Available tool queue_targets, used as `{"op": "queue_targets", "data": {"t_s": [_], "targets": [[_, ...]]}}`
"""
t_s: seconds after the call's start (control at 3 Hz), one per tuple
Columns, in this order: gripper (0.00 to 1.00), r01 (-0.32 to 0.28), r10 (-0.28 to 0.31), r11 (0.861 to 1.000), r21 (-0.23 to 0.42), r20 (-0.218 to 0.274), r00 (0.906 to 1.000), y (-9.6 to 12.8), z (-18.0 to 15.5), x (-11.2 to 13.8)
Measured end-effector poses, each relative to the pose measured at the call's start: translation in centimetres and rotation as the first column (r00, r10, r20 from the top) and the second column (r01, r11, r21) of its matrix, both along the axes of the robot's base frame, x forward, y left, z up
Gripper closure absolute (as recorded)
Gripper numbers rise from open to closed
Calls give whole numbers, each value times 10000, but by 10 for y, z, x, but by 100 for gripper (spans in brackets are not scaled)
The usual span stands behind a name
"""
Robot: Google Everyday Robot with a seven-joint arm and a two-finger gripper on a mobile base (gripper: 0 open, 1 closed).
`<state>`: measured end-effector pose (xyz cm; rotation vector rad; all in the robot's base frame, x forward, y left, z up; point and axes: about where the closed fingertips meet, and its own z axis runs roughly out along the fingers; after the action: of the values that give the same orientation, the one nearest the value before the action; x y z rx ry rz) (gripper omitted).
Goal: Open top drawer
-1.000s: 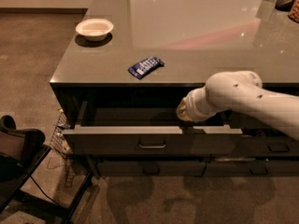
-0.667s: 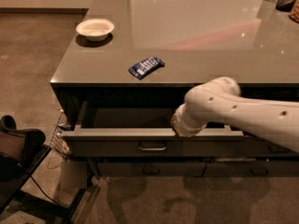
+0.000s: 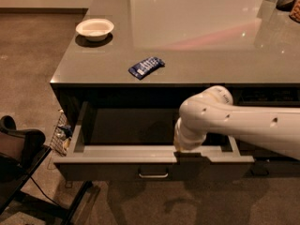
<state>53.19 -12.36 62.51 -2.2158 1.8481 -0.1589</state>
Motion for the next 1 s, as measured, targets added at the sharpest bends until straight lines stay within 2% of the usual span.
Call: {"op": "queue_targets", "data": {"t_s": [0.33, 0.67, 1.0], "targets": [[100, 596, -762, 9920, -1114, -1512, 9856, -16, -20, -53], [100, 596, -762, 9920, -1115, -1512, 9856, -16, -20, -54], [82, 594, -761, 9919, -1123, -1507, 9857, -16, -20, -54]]}}
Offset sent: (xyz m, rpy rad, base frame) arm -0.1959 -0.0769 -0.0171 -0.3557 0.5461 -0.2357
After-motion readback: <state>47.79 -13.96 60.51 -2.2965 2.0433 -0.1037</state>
